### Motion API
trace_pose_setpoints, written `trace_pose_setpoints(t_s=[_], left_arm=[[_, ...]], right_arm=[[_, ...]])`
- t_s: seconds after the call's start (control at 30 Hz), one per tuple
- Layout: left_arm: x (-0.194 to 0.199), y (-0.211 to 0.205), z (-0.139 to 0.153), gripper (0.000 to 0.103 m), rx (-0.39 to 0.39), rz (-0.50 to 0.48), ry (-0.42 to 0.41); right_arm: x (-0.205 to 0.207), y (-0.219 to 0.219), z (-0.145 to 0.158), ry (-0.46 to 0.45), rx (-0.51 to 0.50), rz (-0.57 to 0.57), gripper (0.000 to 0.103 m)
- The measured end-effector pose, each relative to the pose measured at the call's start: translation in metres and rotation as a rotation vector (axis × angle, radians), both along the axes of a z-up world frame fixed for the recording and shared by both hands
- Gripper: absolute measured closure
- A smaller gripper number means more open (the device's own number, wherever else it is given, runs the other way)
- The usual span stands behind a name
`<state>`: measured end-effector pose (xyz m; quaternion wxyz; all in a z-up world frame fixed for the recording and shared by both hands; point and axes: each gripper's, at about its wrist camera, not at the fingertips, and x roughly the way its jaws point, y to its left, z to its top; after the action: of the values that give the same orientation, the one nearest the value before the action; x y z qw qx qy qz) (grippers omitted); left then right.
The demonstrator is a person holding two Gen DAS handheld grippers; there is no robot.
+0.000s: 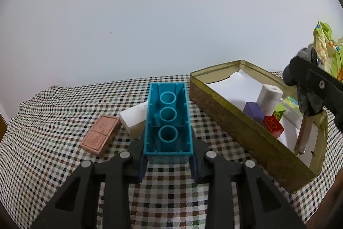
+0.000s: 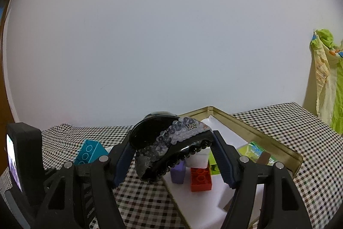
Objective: Organize rigid objects
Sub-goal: 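Lift the blue brick and toy tank and carry them toward the tray, then lower the blue brick with the left tool while the right tool lowers the tank into the tray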
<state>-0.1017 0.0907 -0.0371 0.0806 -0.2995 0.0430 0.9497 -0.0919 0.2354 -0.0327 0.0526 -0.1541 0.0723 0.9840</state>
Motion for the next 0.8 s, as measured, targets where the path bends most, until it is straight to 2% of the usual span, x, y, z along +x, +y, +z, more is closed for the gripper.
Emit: trace_pose_setpoints(t_s=[0.8], left_arm=[[-0.009,0.049,0.023,0.072,0.006,-0.093,0.059]], right_arm=[[0.008,0.056,0.011,0.034,-0.016,-0.101,0.032]])
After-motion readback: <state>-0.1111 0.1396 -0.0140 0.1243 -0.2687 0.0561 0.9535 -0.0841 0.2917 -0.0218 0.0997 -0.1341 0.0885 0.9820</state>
